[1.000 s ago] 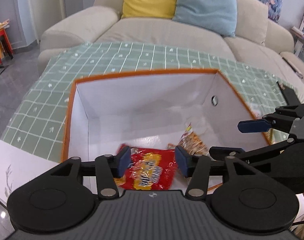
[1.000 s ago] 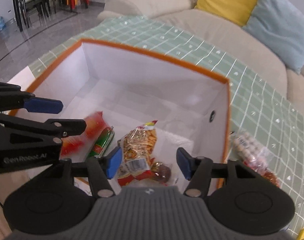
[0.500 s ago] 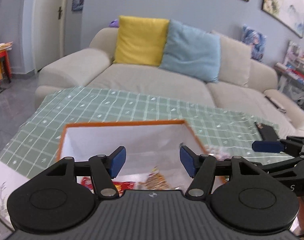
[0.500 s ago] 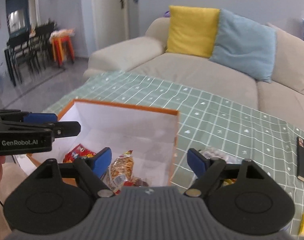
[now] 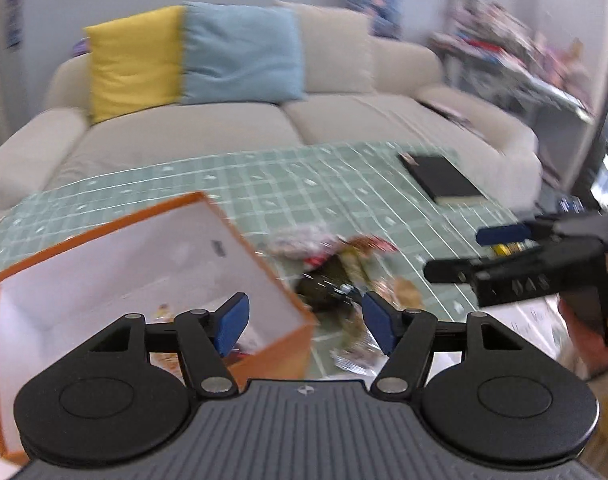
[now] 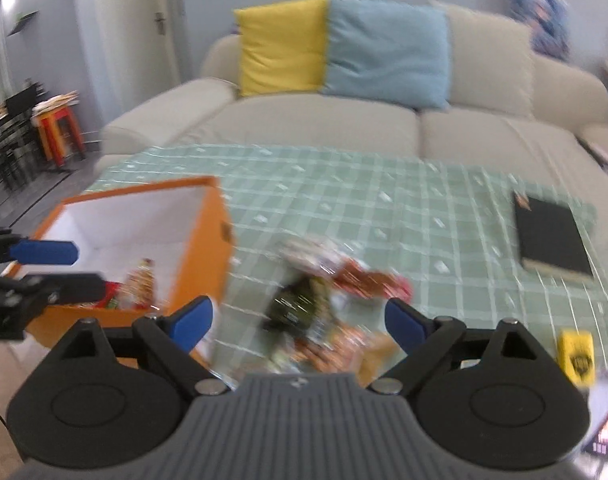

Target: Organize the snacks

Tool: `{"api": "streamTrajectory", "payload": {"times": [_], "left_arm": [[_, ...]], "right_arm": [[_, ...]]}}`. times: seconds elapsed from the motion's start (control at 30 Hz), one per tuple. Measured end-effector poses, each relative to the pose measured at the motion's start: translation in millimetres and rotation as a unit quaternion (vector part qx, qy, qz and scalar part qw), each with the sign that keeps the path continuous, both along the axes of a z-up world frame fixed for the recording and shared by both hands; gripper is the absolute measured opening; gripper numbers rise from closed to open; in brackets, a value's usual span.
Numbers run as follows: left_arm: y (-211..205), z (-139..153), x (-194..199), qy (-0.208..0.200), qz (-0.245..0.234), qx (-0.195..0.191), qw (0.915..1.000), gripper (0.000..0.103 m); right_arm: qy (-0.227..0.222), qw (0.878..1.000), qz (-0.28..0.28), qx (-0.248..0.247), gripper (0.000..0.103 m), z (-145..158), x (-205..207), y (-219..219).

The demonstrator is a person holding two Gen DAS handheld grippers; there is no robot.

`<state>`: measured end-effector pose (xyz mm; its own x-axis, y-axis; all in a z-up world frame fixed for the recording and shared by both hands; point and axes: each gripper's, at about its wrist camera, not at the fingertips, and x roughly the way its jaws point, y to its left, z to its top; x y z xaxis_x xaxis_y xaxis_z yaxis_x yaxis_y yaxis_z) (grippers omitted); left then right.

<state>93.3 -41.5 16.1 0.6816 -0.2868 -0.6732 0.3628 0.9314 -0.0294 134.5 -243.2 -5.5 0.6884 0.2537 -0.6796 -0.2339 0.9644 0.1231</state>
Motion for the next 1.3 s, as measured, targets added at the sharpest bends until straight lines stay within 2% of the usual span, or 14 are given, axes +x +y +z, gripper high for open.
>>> {"api": "streamTrajectory", "payload": {"times": [0.13,0.2,0.33,0.5,0.63,0.77,0.83,1.0,1.13,1.23,1.3], "left_arm": [[-28.9,-9.5,4.9,0.011,-0.048,0.029,0.9984,0.075],[-41.6,-14.9,4.6,0.015,-0.070,0.041,0.9966,0.075],[-70.3,-30.3,8.0,0.029,-0.111,0.083,0.9899,0.074],[-88.4,-51.6,20.0,0.066,-0.137,0.113,0.9819,0.074],[-105.7,-67.4,33.1,0.088,-0.152,0.159,0.9715,0.072],[-114.5,-78.4,48.1,0.113,-0.158,0.178,0.9646,0.070],[-117.8,-85.8,54.6,0.126,-0.154,0.182,0.9630,0.069],[-126.5,-104.2,59.9,0.149,-0.153,0.215,0.9530,0.066],[-129.7,-113.3,60.1,0.154,-0.154,0.239,0.9462,0.065],[-131.5,-116.0,61.2,0.150,-0.151,0.248,0.9450,0.058],[-132.7,-116.8,62.0,0.146,-0.151,0.252,0.9446,0.055]], "right_arm": [[0.036,0.999,-0.038,0.005,0.088,-23.6,2.7,-22.8],[0.051,0.998,-0.046,0.011,0.084,-32.8,4.0,-28.0],[0.070,0.997,-0.041,-0.003,0.082,-44.1,6.4,-27.4],[0.082,0.996,-0.030,0.002,0.082,-53.5,15.7,-25.9],[0.100,0.995,-0.022,0.001,0.081,-60.1,27.4,-26.4],[0.143,0.989,-0.039,0.029,0.068,-73.9,43.1,-35.6],[0.163,0.984,-0.051,0.055,0.065,-80.6,51.3,-41.7],[0.172,0.982,-0.069,0.038,0.055,-94.0,66.2,-38.5],[0.186,0.979,-0.077,0.040,0.050,-103.9,72.6,-38.8],[0.189,0.979,-0.074,0.036,0.038,-108.2,74.7,-35.8],[0.189,0.979,-0.072,0.032,0.023,-110.0,74.6,-33.9]]}}
